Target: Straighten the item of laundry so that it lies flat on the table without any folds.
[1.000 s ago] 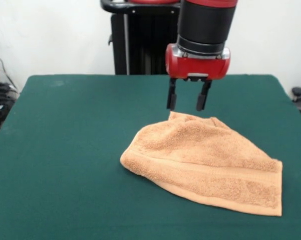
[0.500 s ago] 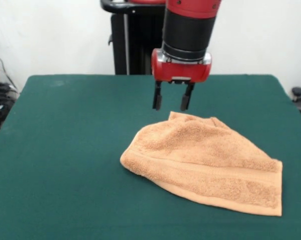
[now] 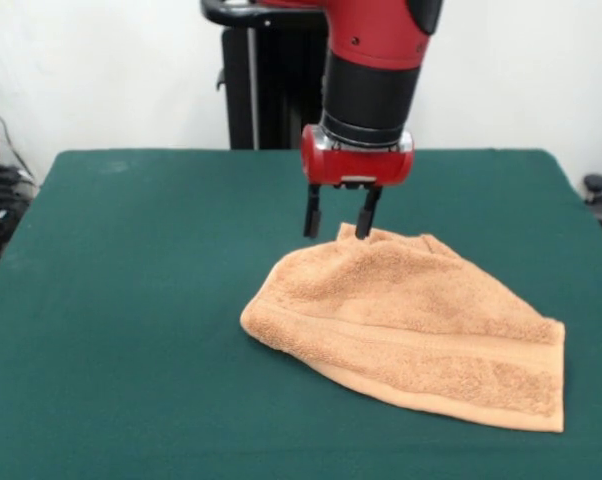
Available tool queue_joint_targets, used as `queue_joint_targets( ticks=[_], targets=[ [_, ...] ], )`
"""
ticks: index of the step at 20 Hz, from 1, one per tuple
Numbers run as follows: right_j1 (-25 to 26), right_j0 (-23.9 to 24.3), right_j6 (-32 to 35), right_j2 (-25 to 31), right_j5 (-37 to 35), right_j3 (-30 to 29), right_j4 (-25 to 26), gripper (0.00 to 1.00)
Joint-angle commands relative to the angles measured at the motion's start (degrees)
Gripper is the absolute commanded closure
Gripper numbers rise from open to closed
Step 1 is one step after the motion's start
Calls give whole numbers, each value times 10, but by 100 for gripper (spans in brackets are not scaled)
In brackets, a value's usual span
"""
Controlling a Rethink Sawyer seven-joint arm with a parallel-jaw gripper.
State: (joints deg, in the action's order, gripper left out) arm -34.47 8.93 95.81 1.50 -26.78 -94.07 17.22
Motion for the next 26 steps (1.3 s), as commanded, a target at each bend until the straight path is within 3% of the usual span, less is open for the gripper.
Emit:
queue_joint_targets(
  ticks=[1,7,15,26],
  targets=[
    [49,-21,37,48,62,-50,37,0],
    [61,-38,40,29,68,-38,56,0],
    [62,-24,20,31,74,-42,90,0],
    [40,-12,15,41,44,-70,92,0]
  ],
)
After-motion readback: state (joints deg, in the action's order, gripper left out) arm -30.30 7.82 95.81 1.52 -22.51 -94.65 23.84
